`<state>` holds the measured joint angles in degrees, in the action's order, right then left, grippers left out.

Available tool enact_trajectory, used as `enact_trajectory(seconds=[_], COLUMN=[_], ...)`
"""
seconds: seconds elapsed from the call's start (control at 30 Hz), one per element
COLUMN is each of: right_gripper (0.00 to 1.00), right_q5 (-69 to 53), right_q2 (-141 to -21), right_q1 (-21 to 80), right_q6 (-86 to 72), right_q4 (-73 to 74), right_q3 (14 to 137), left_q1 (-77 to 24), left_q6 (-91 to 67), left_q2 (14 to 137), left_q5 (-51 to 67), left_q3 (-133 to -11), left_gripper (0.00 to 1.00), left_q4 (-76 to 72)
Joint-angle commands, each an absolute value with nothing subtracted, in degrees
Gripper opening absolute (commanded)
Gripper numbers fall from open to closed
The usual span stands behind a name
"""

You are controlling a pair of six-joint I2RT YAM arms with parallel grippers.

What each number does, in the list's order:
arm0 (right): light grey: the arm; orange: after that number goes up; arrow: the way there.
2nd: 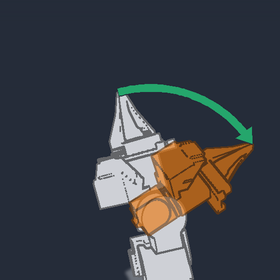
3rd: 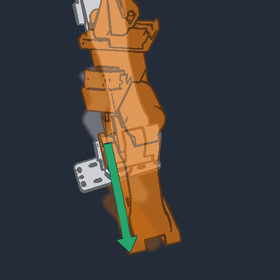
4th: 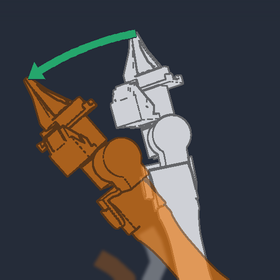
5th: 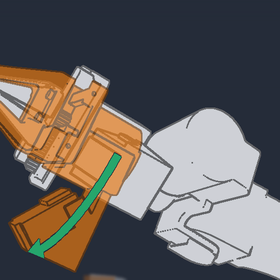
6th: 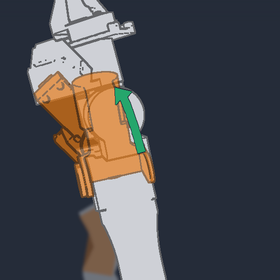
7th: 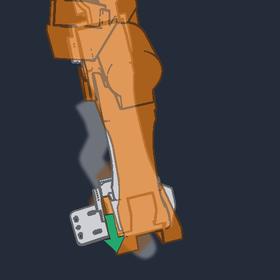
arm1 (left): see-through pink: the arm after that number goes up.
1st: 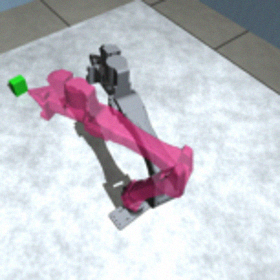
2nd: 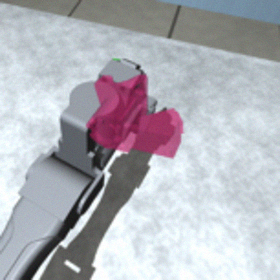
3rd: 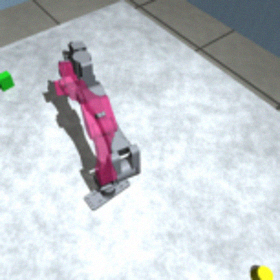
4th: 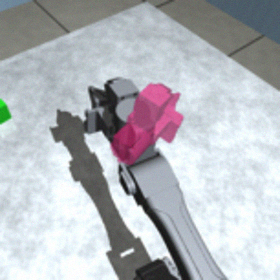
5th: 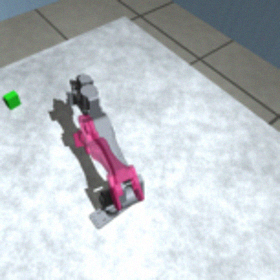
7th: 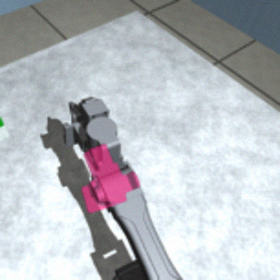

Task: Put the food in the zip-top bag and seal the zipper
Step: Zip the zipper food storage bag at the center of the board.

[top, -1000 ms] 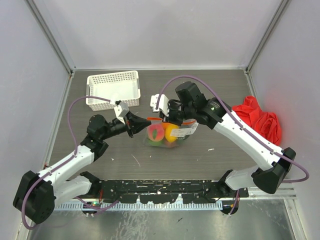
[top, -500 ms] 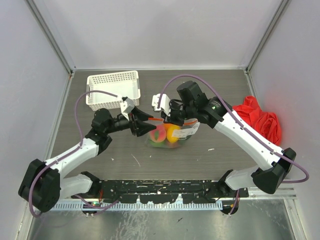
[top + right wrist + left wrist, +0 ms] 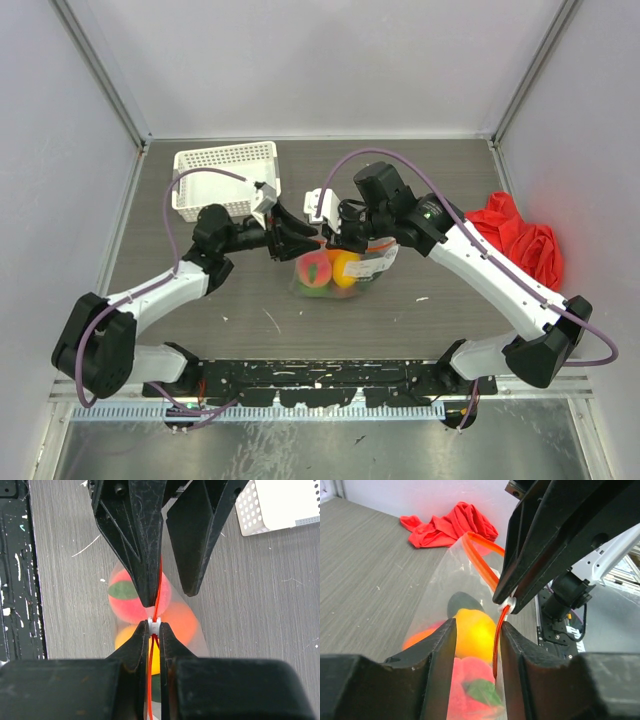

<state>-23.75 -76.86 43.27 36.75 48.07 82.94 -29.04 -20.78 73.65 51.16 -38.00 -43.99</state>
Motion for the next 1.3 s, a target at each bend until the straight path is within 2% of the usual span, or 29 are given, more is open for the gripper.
enact_trajectory(seconds=[0.0, 0.2, 0.63, 1.27], right_gripper=[0.01, 0.01, 0.01, 0.01], right_q5=[-25.75, -23.25, -14.94, -7.65], right_q2=[-76.26, -75.59, -71.32, -66.89], right_q1=[43.23, 43.24, 43.22, 43.08], right_q6=[36.47, 36.49, 35.98, 32.9], right_q4=[45.51, 45.69, 46.56, 48.6], right_q3=[84.27, 83.91, 80.35, 75.3], left_q1=[-29.52, -29.55, -29.4, -27.34], left_q6=[-21.95, -20.88, -12.55, -12.3], left_q2=[74.56, 73.36, 62.73, 59.15], left_q5=[53.25, 52.43, 38.41, 23.24], left_q3=[-40.59, -39.89, -36.45, -36.52], left_gripper=[0.34, 0.0, 0.0, 0.0], left_q4=[-47.92, -46.85, -33.26, -24.24])
